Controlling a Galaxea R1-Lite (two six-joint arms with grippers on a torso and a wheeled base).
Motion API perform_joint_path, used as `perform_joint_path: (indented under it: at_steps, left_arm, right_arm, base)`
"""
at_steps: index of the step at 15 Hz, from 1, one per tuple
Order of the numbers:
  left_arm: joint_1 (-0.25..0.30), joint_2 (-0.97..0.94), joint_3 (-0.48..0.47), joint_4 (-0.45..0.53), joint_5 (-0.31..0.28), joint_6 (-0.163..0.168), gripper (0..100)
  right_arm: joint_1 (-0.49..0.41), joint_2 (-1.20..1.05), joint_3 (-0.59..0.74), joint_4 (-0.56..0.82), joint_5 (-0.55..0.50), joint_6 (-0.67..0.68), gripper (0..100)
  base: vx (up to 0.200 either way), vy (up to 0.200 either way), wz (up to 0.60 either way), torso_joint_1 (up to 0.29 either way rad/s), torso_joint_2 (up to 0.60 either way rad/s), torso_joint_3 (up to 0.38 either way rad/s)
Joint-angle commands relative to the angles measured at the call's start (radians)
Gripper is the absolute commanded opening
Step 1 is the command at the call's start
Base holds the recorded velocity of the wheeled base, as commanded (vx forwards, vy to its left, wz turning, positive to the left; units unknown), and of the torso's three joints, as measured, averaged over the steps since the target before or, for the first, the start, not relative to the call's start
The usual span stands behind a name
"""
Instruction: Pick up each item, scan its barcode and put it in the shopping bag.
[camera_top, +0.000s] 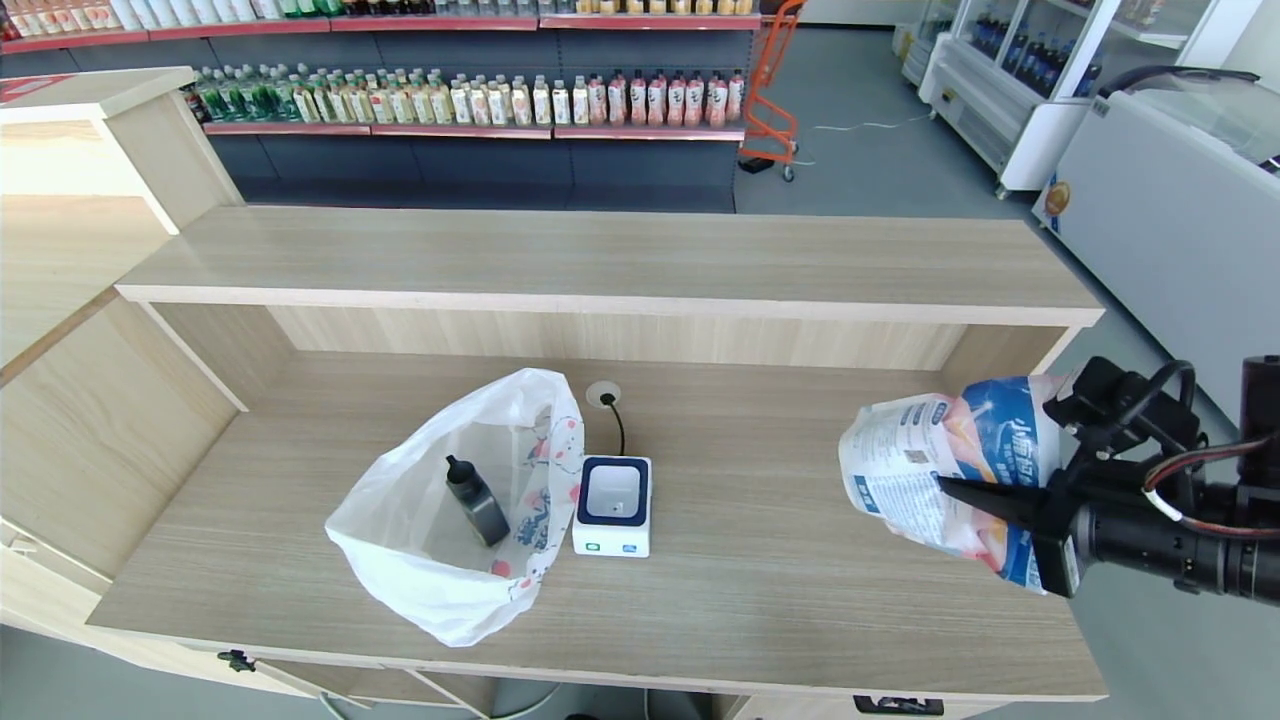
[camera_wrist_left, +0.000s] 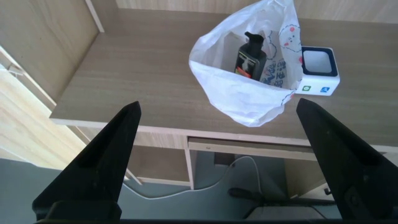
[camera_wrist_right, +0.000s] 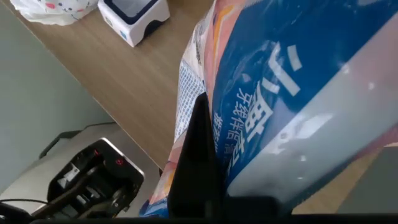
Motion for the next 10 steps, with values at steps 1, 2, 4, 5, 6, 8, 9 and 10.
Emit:
perform_joint_path:
  at_steps: [1, 2, 4, 5, 6, 8, 9, 10]
  left_arm:
    - [0.0, 0.0, 0.0, 0.0, 0.001, 0.0, 100]
    - [0.0, 0.0, 0.0, 0.0, 0.0, 0.002, 100]
    - [0.0, 0.0, 0.0, 0.0, 0.0, 0.007, 100]
    - [0.0, 0.0, 0.0, 0.0, 0.0, 0.008, 100]
    - [0.0, 0.0, 0.0, 0.0, 0.0, 0.011, 100]
    - [0.0, 0.0, 0.0, 0.0, 0.0, 0.007, 100]
    - [0.0, 0.0, 0.0, 0.0, 0.0, 0.003, 100]
    - [0.0, 0.0, 0.0, -0.002, 0.0, 0.003, 100]
  right_arm:
    - [0.003, -0.013, 0.009, 0.0, -0.002, -0.027, 0]
    - [0.003, -0.012, 0.009, -0.002, -0.002, -0.049, 0]
    - [0.001, -0.015, 0.011, -0.002, -0.002, -0.055, 0]
    - [0.001, -0.018, 0.011, 0.0, -0.002, -0.057, 0]
    - [0.001, -0.023, 0.015, 0.0, -0.002, -0.057, 0]
    - [0.001, -0.029, 0.023, 0.0, -0.002, -0.057, 0]
    - [0.001, -0.033, 0.026, 0.0, -0.002, -0.055, 0]
    - [0.0, -0.035, 0.026, 0.0, -0.002, -0.055, 0]
  base:
    - [0.0, 0.0, 0.0, 0.0, 0.0, 0.0]
    - [0.0, 0.0, 0.0, 0.0, 0.0, 0.0]
    - [0.0, 0.0, 0.0, 0.0, 0.0, 0.0]
    - [0.0, 0.0, 0.0, 0.0, 0.0, 0.0]
    - [0.0, 0.0, 0.0, 0.0, 0.0, 0.0]
    - [0.0, 0.0, 0.0, 0.0, 0.0, 0.0]
    - [0.0, 0.2, 0.0, -0.002, 0.0, -0.007]
    - [0.0, 0.2, 0.0, 0.002, 0.0, 0.002]
